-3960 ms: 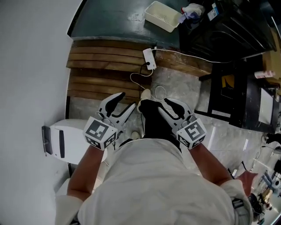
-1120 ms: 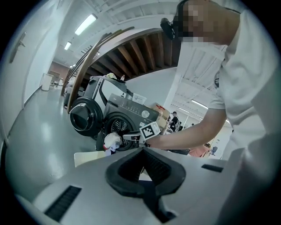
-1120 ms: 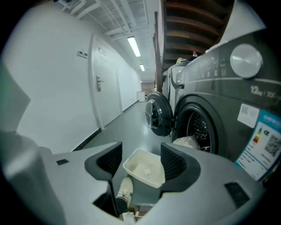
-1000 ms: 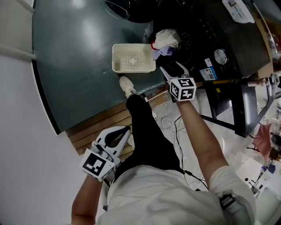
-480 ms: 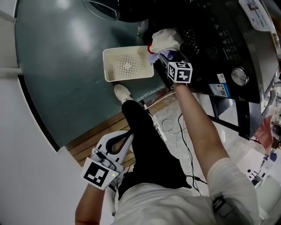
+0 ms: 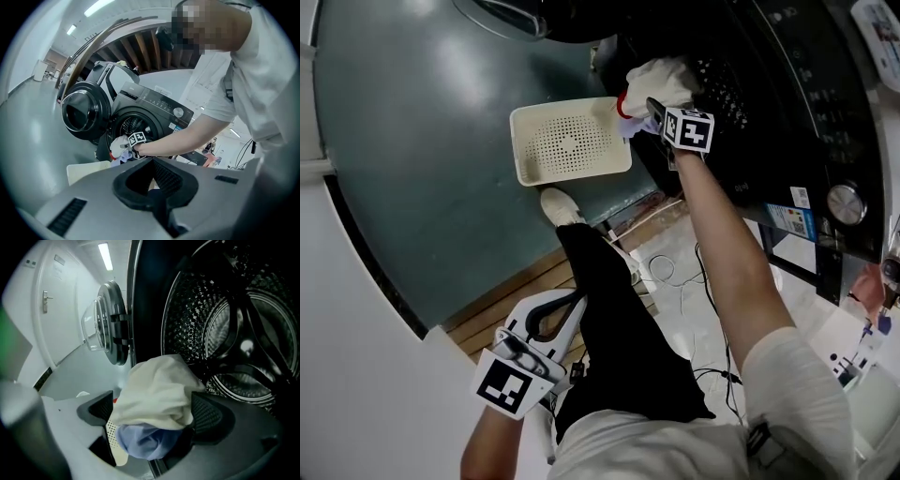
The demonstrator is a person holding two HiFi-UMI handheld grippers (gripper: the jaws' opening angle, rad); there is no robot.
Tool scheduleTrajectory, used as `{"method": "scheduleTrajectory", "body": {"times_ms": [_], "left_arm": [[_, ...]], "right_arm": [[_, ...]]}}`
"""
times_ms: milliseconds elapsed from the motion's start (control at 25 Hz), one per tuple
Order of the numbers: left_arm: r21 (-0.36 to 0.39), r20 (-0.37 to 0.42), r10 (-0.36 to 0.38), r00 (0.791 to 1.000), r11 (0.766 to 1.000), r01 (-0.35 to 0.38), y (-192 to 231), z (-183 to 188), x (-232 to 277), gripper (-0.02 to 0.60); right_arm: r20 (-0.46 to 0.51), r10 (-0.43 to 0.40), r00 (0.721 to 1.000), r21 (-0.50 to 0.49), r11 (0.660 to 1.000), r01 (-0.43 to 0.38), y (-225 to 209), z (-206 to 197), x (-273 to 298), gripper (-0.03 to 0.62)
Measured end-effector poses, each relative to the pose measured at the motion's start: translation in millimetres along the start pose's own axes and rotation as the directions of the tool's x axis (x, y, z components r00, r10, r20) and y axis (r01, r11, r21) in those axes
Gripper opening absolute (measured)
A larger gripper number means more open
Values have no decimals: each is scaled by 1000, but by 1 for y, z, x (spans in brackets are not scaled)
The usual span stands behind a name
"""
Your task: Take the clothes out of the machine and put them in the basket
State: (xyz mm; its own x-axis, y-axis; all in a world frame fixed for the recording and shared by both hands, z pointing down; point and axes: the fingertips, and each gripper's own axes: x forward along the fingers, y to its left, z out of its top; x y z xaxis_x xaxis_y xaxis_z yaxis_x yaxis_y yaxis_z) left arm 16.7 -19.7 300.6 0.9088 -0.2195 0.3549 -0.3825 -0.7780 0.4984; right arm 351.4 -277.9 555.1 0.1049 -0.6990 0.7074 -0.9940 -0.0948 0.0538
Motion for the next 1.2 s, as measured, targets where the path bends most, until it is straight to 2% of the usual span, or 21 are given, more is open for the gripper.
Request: {"method": "scheduleTrajectory", "body": {"times_ms": [160, 320, 520, 800, 1000, 1200], "left_arm": [[-19, -18, -10, 1000, 1000, 9, 11, -6, 6, -3], [-34, -31, -23, 999, 999, 22, 19, -15, 11, -2], [-54, -45, -30, 999, 998, 27, 27, -24, 14, -3], [-75, -53, -23, 998, 997, 19, 38, -32, 10, -2], [-74, -43, -18, 999, 997, 14, 47, -29, 13, -3], [-75, -42, -12, 999, 997, 9, 49, -28, 11, -3]], "right_arm": [[-48, -39, 998, -9, 999, 39, -16, -12, 27, 521], [-80, -32, 996, -35, 999, 30, -21, -18, 48, 537], [-116, -32, 993, -10, 999, 31, -23, -23, 68, 539], [-104, -11, 994, 19, 1000, 13, -27, -27, 82, 537], [-100, -23, 995, 0, 1000, 23, -27, -25, 87, 503], [-89, -38, 995, -37, 999, 35, -21, -23, 83, 442]]}}
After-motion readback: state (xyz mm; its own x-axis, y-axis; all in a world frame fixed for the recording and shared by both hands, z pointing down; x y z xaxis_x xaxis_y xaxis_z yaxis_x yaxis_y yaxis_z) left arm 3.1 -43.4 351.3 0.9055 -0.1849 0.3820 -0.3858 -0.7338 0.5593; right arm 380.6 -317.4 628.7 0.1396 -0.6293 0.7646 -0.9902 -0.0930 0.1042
